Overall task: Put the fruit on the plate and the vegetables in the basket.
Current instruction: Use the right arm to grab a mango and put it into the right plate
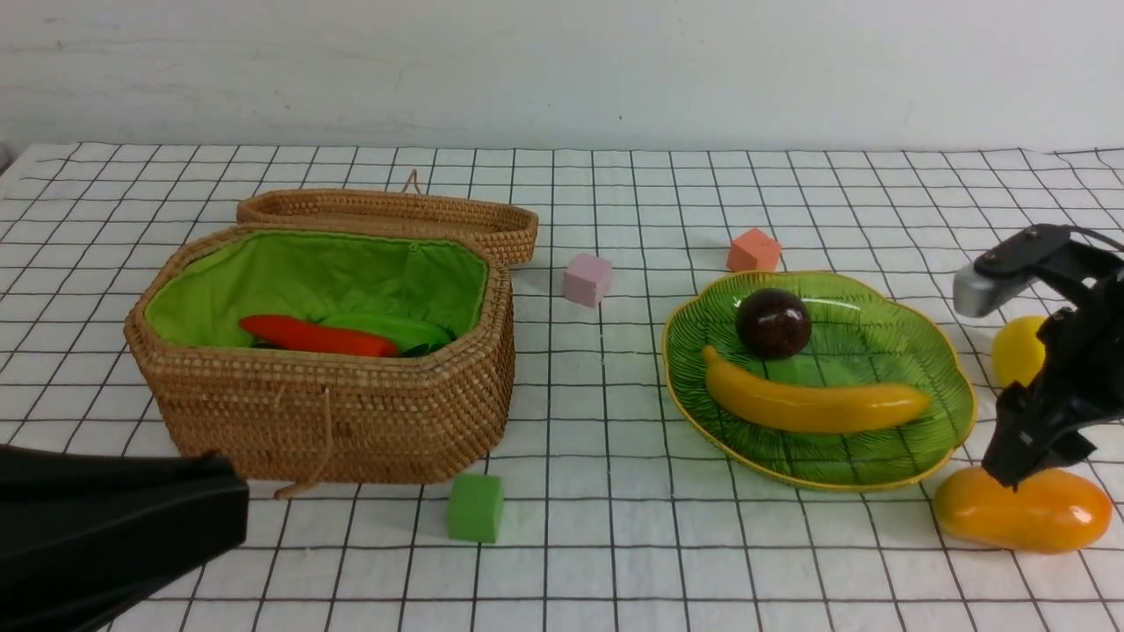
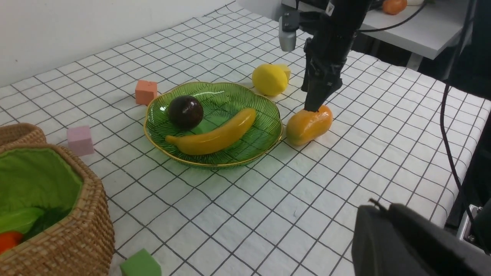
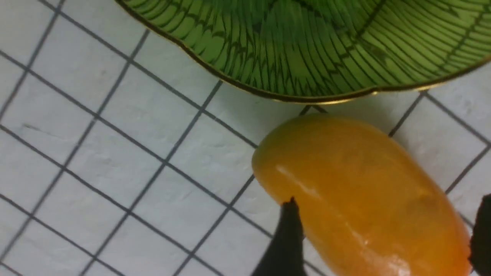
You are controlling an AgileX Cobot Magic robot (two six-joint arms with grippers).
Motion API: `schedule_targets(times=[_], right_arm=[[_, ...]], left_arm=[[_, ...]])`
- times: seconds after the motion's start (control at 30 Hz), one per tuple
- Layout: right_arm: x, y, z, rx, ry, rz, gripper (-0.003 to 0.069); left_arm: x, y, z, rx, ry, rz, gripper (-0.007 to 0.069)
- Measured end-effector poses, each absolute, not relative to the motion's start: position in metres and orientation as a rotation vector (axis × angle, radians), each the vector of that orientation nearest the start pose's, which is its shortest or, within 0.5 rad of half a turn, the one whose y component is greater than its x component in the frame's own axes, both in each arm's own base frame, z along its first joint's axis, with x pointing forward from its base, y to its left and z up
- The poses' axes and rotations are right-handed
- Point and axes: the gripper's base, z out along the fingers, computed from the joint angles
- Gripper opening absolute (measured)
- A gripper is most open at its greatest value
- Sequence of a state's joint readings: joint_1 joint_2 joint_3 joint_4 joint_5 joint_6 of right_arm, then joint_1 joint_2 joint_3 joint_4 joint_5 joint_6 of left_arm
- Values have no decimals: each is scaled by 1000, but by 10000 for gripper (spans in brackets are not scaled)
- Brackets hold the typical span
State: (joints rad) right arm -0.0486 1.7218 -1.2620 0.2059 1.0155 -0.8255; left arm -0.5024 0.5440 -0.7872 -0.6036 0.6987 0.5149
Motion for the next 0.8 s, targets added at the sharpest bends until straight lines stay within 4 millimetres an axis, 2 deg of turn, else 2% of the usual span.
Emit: schedule_targets(times=[0.1, 0.27, 0.43, 0.53, 0.67, 0.8], right_arm=[[346, -3, 220, -1113, 2713, 110, 677], [356, -6, 192, -1257, 2702, 85, 652], [361, -9, 164, -1329, 2759, 88, 639], [362, -9, 161, -1326, 2770, 96, 627], [363, -8, 160, -1272, 2787, 109, 566], [363, -8, 161, -1163, 2837, 123, 562]], left_arm=[[62, -73, 381, 755, 1729, -672, 24], [62, -73, 379, 767, 1740, -672, 24], [62, -72, 379, 773, 1741, -654, 24], [62, -72, 379, 773, 1740, -654, 24], [62, -72, 379, 773, 1740, -654, 26], [62, -72, 379, 774, 1742, -654, 26]])
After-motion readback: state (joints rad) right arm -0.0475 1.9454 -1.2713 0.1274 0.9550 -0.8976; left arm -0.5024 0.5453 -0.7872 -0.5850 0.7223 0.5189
